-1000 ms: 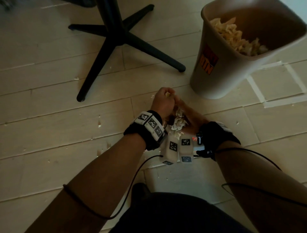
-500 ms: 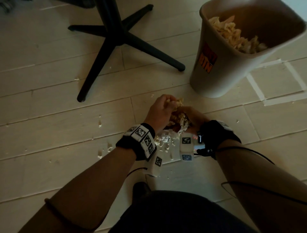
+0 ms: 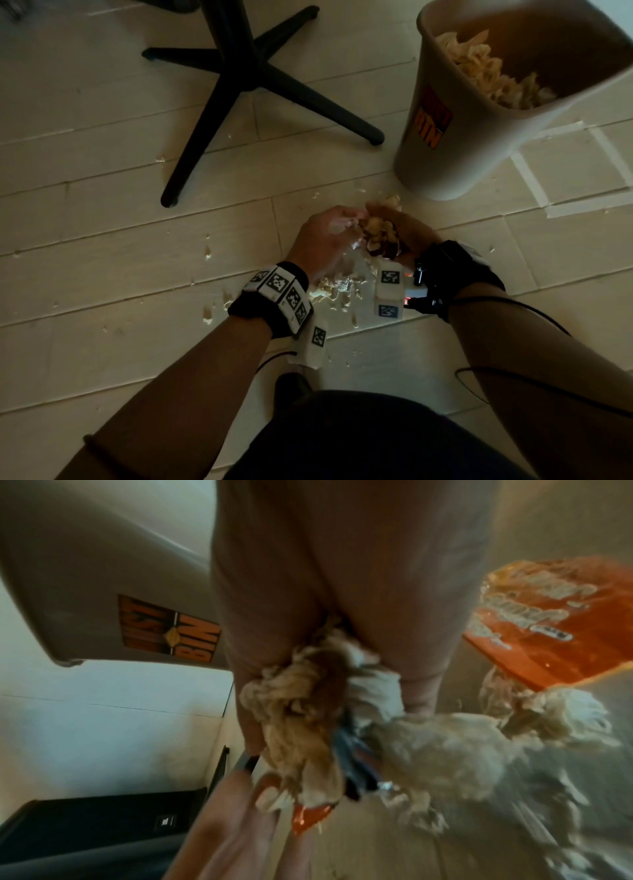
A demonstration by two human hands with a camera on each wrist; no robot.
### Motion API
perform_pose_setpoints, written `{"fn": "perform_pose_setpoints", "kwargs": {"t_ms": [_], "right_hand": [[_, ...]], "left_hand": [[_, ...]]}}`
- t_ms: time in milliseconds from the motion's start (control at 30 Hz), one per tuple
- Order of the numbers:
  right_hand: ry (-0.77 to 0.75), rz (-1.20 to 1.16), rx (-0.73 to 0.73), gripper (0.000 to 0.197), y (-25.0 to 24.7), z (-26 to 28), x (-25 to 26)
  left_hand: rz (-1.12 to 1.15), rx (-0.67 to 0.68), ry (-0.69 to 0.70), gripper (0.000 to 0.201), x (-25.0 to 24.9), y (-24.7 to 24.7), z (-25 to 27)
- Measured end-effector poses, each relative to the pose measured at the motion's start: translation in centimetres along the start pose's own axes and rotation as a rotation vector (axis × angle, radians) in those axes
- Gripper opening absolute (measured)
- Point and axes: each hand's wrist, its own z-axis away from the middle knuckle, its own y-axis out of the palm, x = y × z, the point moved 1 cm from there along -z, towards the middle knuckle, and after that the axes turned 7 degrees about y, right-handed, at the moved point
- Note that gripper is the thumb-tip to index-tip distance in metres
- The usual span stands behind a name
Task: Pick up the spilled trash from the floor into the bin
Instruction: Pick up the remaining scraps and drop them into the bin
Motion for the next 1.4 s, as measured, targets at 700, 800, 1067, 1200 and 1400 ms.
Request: {"fn": "perform_pose_setpoints", "kwargs": {"t_ms": [700,800,1067,1200,1400], "right_hand": [[-0.016,0.032,-0.621,0.012,-5.5,0.8,-2.1],[-0.028,0.004,-0.576,0.011,-5.6,0.9,-1.9],[-0.14,0.042,-0.486,0.014,-4.2,2.1,0.0],[-0.221,0.129,-0.39,0.01,-2.2,3.0,2.3],[-0.336,0.272,-0.381,0.019,1.0,4.9,6.5]], "left_hand": [[-0.961,0.254,-0.043,0.05,2.3,1.7,-11.6],[-0.991,0.32,0.07,0.048,1.9,3.3,-12.3],[-1.068,0.507,0.254,0.047,1.2,5.0,-10.8],[-0.924,0.441,0.268,0.035,1.5,4.2,-7.8],[-0.906,0.593,0.305,0.077,2.4,4.3,-4.0]]}}
